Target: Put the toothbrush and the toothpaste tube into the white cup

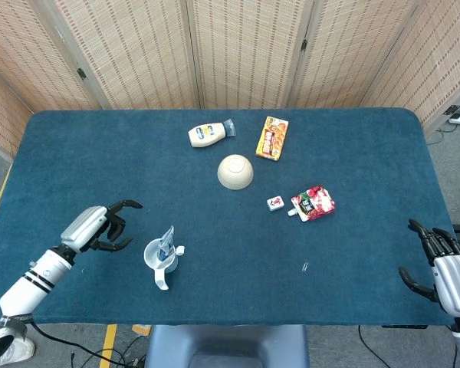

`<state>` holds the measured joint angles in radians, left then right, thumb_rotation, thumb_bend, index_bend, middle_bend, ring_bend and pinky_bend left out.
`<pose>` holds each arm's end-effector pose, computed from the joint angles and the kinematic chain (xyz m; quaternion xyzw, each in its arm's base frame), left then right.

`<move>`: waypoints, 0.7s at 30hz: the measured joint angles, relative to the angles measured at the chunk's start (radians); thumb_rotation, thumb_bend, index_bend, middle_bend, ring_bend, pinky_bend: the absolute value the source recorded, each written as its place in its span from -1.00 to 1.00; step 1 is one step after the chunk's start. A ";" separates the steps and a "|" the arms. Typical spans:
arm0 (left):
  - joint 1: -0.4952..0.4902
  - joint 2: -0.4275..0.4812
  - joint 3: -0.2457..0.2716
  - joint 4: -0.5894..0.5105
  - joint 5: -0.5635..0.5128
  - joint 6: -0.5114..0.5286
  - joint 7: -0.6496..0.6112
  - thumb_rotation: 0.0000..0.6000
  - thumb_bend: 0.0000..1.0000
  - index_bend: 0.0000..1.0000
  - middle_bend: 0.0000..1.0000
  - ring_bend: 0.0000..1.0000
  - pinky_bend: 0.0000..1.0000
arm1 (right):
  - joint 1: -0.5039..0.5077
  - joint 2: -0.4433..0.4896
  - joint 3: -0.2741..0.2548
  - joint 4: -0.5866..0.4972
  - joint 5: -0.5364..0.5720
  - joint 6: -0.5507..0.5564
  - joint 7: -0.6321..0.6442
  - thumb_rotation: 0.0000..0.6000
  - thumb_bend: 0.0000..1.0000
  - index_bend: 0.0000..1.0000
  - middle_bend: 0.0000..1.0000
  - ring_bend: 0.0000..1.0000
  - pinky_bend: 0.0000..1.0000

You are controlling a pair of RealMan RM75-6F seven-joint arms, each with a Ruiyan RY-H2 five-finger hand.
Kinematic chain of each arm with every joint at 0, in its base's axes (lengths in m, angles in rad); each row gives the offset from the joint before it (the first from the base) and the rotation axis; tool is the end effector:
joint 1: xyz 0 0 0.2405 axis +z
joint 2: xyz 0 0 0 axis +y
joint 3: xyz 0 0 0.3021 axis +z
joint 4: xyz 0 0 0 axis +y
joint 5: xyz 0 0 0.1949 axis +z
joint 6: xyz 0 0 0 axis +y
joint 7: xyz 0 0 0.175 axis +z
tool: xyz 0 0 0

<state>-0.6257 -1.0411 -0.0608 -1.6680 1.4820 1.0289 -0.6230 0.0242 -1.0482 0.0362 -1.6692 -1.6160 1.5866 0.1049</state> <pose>-0.2166 0.3618 0.1481 -0.6412 -0.5332 -0.4745 0.2819 -0.3259 -0.1895 0.2185 0.5834 -0.3823 0.4451 0.5617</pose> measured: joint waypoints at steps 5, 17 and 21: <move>0.047 -0.024 -0.034 0.032 -0.108 0.071 0.066 1.00 -0.23 -0.21 0.42 0.24 0.78 | 0.001 -0.003 0.000 0.001 -0.003 0.000 0.001 1.00 -0.58 -0.93 -0.58 -0.48 -0.64; 0.192 -0.133 -0.033 0.088 -0.276 0.274 0.525 1.00 -0.23 -0.25 0.08 -0.17 0.14 | 0.012 -0.003 -0.017 0.006 -0.001 -0.045 0.009 1.00 -0.55 -0.93 -0.63 -0.64 -0.64; 0.271 -0.185 -0.014 0.095 -0.279 0.402 0.638 1.00 -0.23 -0.29 0.02 -0.23 0.00 | 0.016 -0.005 -0.019 0.014 -0.006 -0.047 0.030 1.00 -0.55 -0.93 -0.63 -0.67 -0.64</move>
<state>-0.3542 -1.2260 -0.0744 -1.5734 1.2030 1.4310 0.0150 0.0406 -1.0533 0.0175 -1.6550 -1.6224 1.5391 0.1353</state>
